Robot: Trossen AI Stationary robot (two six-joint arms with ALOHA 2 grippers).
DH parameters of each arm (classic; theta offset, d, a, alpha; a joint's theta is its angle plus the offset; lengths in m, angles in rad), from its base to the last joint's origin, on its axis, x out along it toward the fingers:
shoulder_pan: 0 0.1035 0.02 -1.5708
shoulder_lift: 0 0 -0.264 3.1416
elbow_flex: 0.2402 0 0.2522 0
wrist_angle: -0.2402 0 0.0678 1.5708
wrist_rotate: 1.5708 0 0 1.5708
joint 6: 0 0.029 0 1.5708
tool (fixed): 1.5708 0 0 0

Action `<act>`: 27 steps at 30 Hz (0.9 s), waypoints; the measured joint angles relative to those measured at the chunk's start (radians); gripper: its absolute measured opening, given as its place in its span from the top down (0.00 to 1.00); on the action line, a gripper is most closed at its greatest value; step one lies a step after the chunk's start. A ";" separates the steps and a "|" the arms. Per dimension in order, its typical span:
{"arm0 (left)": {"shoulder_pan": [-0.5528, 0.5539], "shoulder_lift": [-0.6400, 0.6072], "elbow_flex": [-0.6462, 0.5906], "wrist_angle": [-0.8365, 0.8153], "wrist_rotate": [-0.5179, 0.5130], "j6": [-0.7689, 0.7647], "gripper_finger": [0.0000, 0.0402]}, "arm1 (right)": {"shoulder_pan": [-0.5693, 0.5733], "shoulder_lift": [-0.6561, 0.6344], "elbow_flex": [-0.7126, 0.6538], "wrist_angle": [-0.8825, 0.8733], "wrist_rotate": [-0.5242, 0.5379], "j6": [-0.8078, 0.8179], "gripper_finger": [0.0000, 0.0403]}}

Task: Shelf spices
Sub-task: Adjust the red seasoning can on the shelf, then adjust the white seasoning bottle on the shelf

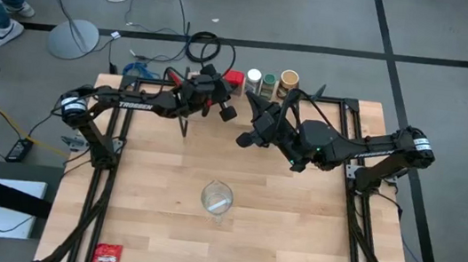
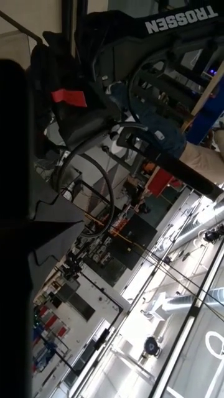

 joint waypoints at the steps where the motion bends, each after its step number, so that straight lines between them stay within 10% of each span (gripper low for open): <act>1: 0.001 0.000 0.000 0.000 0.001 0.000 1.00 | 0.000 0.000 0.000 0.000 0.000 0.000 1.00; 27: -0.085 -0.001 0.125 -0.083 -0.015 0.024 1.00 | -0.032 0.000 0.000 -0.043 0.046 0.040 1.00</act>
